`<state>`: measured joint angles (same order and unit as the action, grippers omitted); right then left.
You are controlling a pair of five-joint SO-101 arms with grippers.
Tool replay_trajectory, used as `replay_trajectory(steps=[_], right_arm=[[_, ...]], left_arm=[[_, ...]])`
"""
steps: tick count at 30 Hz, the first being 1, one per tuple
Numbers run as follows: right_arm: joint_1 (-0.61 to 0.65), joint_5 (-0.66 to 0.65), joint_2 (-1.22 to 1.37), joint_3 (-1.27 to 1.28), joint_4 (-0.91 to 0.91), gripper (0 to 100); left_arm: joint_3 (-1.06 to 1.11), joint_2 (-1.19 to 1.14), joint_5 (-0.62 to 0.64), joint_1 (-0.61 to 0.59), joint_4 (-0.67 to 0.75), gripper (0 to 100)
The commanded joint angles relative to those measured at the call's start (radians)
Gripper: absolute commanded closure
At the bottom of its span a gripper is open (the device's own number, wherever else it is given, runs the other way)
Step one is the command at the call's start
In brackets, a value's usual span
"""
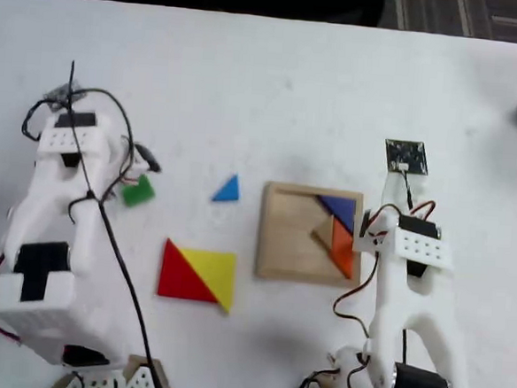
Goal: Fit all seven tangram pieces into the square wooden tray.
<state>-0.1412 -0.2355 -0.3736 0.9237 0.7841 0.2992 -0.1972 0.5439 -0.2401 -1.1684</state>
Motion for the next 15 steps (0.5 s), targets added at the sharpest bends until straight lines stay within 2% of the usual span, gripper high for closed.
replay_trajectory(steps=[1,10,15], right_arm=[[0.010,-0.012,-0.036,-0.006,-0.016,97.5],[0.010,-0.012,-0.036,-0.006,-0.016,97.5],[0.010,-0.012,-0.036,-0.006,-0.016,97.5]], left_arm=[[-0.026,-0.041,0.008,0.008,0.014,67],[-0.104,-0.139,-0.046,0.012,-0.055,69],[-0.104,-0.165,-0.092,0.012,0.014,84]])
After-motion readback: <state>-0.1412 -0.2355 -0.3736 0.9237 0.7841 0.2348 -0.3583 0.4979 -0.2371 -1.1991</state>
